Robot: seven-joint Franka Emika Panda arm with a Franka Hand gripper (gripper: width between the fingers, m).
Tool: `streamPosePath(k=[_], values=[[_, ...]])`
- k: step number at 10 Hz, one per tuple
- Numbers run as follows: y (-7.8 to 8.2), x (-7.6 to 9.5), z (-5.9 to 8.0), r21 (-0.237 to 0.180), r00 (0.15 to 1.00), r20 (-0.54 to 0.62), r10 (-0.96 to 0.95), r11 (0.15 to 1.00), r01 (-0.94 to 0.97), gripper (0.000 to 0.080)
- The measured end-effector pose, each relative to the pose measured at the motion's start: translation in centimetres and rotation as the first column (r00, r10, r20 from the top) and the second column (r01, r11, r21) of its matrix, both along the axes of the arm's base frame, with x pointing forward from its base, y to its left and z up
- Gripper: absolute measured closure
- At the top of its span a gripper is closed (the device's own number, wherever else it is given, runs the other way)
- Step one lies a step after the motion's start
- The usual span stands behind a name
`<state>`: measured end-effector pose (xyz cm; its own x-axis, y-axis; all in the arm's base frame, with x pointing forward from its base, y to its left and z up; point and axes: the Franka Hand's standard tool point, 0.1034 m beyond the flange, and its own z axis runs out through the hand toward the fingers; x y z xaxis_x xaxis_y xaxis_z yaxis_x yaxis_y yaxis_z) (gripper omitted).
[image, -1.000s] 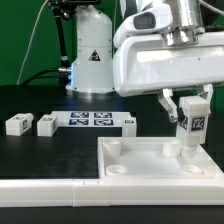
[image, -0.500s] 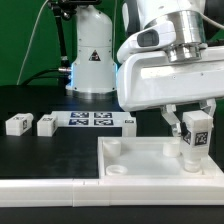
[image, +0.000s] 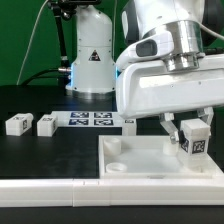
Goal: Assemble one leg
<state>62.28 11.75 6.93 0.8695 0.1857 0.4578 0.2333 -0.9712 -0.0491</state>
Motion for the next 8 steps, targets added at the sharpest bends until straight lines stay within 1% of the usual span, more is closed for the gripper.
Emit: streamPosePath(k=[3, 6, 7, 8], values=[[0.01, 0.73, -0.03, 0.008, 0.996, 0.084, -0.014, 1.0, 0.013, 0.0509], [0.01, 0.83, -0.01, 0.009, 0.995, 0.098, -0.016, 1.0, 0.015, 0.0489], [0.01, 0.83, -0.01, 0.009, 0.995, 0.098, -0.016, 1.0, 0.015, 0.03], [0.01, 0.83, -0.01, 0.009, 0.995, 0.098, -0.016, 1.0, 0.015, 0.03]])
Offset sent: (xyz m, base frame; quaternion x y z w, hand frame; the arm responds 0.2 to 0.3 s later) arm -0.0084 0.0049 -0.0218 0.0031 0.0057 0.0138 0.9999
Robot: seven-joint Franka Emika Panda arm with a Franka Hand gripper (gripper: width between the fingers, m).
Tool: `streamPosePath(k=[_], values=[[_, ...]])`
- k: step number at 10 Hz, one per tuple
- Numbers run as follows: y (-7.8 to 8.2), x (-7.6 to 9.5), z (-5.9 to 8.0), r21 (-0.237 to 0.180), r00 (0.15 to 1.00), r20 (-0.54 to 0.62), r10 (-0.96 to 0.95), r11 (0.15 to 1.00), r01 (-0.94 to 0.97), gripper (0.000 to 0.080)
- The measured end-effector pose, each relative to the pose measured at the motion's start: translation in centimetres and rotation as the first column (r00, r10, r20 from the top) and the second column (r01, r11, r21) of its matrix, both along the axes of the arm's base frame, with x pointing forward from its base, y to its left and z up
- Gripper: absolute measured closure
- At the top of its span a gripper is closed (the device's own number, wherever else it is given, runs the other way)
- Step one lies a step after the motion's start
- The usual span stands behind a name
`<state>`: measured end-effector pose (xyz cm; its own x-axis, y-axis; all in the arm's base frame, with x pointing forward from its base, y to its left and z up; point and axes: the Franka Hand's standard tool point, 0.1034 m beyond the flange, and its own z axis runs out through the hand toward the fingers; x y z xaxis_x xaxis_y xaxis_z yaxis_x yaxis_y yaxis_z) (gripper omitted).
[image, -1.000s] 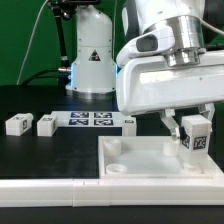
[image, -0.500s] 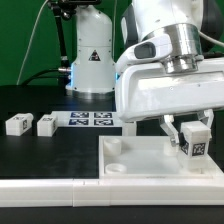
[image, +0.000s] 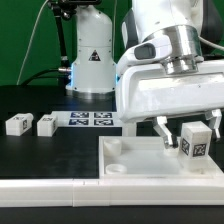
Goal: Assemble one leg
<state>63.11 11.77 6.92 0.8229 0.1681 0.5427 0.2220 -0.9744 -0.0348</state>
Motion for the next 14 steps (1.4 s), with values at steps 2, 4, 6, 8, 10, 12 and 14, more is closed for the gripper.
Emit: streamPosePath(k=[2, 4, 6, 8, 10, 12, 14], values=[[0.0, 0.0, 0.0, 0.0, 1.0, 0.0, 0.0, 1.0, 0.0, 0.016], [0.0, 0.0, 0.0, 0.0, 1.0, 0.0, 0.0, 1.0, 0.0, 0.0151], [0.0, 0.0, 0.0, 0.0, 1.0, 0.0, 0.0, 1.0, 0.0, 0.0151], [0.2, 0.2, 1.3, -0.001, 1.0, -0.026, 0.01, 1.0, -0.01, 0.0151], [0.1, 0.7, 3.3, -0.005, 0.999, -0.044, 0.016, 1.0, -0.016, 0.0151], [0.2, 0.8, 3.5, -0.005, 0.997, -0.08, 0.021, 1.0, -0.022, 0.0151], [0.3, 0.6, 3.2, -0.004, 0.992, -0.12, 0.026, 1.0, -0.026, 0.0151]])
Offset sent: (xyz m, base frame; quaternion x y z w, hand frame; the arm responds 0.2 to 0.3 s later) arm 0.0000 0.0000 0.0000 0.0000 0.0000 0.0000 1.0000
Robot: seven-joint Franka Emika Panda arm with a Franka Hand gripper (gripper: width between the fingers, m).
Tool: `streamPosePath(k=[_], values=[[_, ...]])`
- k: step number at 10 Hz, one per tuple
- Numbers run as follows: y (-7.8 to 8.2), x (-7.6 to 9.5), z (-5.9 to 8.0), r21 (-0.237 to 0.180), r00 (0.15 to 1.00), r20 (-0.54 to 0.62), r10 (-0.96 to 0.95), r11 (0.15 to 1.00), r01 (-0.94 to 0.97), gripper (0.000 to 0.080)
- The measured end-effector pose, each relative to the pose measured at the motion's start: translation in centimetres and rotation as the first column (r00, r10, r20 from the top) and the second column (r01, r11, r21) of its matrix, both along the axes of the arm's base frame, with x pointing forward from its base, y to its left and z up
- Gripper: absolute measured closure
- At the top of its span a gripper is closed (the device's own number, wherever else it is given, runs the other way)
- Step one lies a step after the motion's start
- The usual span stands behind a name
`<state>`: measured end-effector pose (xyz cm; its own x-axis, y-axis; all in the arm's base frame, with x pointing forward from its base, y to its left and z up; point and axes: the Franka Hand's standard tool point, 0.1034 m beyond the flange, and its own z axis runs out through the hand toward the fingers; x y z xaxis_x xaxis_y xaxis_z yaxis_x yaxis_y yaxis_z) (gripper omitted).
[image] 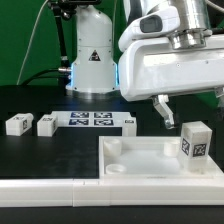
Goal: Assemble one leg
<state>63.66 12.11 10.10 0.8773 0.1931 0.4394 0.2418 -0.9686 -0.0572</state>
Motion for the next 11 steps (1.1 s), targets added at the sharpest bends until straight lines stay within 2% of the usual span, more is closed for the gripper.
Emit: streamPosePath(k=[1, 3, 4, 6, 7, 10, 11], values=[[0.4, -0.3, -0.5, 0.0, 0.992, -0.123, 0.004, 1.0, -0.004, 0.0151], [0.4, 0.8, 0.1, -0.005, 0.95, -0.312, 0.022, 1.0, -0.024, 0.0151], [0.4, 0.7, 0.0, -0.003, 0.912, -0.408, 0.034, 0.999, -0.039, 0.0151], [0.4, 0.9, -0.6, 0.004, 0.851, -0.523, 0.05, 0.998, -0.057, 0.0151], [0.2, 0.4, -1.1, 0.005, 0.806, -0.589, 0.058, 0.998, -0.068, 0.0151], [-0.3, 0.2, -3.0, 0.001, 0.825, -0.564, 0.048, 0.998, -0.057, 0.0151], [-0.3, 0.0, -3.3, 0.0, 0.825, -0.563, 0.046, 0.998, -0.056, 0.0185]])
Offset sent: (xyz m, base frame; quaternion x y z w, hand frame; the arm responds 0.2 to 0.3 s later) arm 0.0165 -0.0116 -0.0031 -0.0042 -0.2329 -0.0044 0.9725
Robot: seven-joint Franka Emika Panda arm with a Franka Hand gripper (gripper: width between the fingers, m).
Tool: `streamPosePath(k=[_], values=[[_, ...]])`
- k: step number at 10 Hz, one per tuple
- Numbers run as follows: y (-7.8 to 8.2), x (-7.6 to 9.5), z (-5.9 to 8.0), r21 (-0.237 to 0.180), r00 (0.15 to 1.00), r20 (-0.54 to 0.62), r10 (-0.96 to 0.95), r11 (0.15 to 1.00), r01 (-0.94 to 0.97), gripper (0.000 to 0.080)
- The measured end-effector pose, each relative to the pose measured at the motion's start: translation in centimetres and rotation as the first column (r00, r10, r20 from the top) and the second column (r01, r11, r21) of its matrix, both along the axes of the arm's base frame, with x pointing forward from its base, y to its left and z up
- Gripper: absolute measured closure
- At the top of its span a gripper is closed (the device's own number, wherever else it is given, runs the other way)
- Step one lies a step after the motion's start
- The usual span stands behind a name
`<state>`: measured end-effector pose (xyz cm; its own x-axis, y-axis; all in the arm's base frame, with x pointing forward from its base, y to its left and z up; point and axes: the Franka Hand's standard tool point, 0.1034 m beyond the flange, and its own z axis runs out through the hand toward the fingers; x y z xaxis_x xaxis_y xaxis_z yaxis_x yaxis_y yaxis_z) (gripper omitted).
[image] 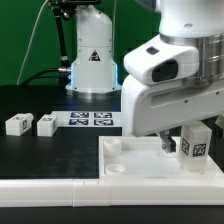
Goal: Assemble one leg
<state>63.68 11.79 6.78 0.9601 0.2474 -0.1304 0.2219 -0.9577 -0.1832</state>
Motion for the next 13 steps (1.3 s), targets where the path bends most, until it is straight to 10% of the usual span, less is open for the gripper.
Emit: streamPosePath(k=[1, 3, 9, 13], values=[[0.01, 0.05, 0.05, 0.0, 1.0, 0.001, 0.0, 1.0, 0.0, 0.0185], [-0.01, 0.04, 0.02, 0.0, 1.0, 0.001, 0.0, 1.0, 0.0, 0.0501], [0.05, 0.11, -0.06, -0.028, 0.982, -0.004, -0.187, 0.982, 0.187, 0.0511], [0.16, 0.1, -0.11, -0.084, 0.779, 0.001, -0.627, 0.776, 0.625, 0.051]])
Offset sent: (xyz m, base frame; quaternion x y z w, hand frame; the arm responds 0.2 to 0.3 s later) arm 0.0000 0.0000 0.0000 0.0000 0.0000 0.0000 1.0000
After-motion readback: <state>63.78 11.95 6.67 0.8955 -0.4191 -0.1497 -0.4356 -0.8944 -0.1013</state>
